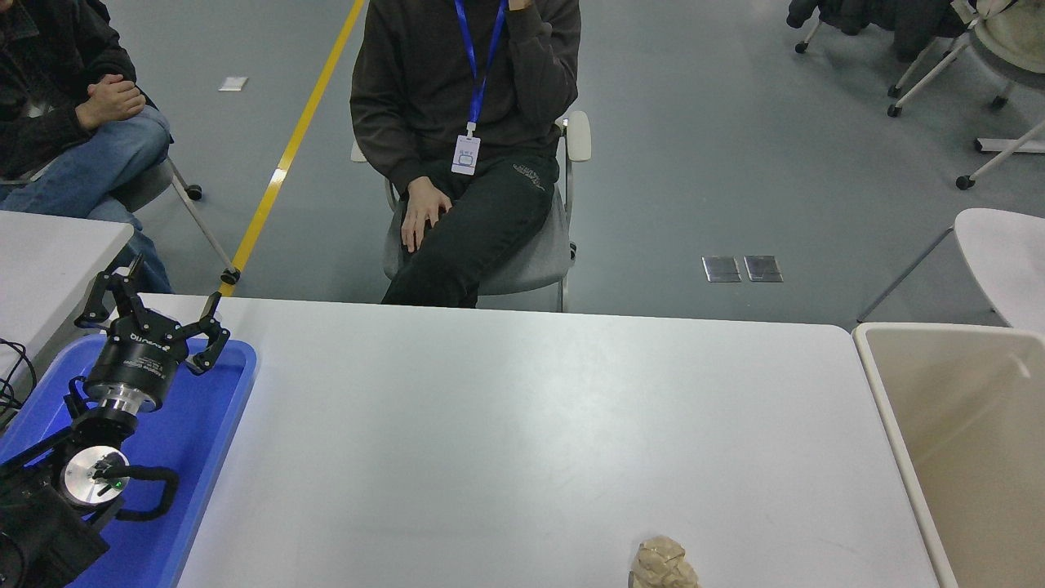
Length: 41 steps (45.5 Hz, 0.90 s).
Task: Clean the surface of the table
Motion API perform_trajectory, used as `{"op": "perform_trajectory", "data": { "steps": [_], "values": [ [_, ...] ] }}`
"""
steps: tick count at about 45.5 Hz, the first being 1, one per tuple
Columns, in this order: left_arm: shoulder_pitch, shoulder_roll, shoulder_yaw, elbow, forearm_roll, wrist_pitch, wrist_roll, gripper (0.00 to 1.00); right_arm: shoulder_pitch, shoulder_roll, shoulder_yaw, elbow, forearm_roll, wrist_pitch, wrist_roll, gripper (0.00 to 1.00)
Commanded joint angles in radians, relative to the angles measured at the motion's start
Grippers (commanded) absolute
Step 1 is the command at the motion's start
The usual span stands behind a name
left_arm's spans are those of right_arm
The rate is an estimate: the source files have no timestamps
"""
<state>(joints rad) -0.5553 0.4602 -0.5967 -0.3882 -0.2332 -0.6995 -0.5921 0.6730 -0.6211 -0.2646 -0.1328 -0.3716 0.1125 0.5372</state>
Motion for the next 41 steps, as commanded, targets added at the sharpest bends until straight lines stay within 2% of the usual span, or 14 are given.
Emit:
{"op": "perform_trajectory", "data": {
  "steps": [1,5,9,18,28,32,41],
  "values": [
    [0.0,0.0,0.0,0.0,0.0,0.0,0.0,1.0,0.051,-0.012,0.275,-0.002,0.118,0.197,-0.037,0.97],
    [0.0,0.0,0.0,0.0,0.0,0.0,0.0,1.0,0.054,-0.038,0.416,-0.004,0.178,0.353,-0.085,0.97],
    [0.0,0.0,0.0,0.0,0.0,0.0,0.0,1.0,0.053,-0.065,0.508,-0.002,0.217,0.426,-0.137,0.97],
    [0.0,0.0,0.0,0.0,0.0,0.0,0.0,1.0,0.06,-0.083,0.639,0.006,0.336,0.483,-0.155,0.98],
    [0.0,0.0,0.0,0.0,0.0,0.0,0.0,1.0,0.053,-0.111,0.679,0.004,0.531,0.562,-0.157,0.98],
    [0.0,0.0,0.0,0.0,0.0,0.0,0.0,1.0,0.054,-0.108,0.683,0.002,0.572,0.616,-0.163,0.98],
    [0.0,0.0,0.0,0.0,0.0,0.0,0.0,1.0,0.063,-0.106,0.786,0.009,0.605,0.618,-0.229,0.98]
  ]
}}
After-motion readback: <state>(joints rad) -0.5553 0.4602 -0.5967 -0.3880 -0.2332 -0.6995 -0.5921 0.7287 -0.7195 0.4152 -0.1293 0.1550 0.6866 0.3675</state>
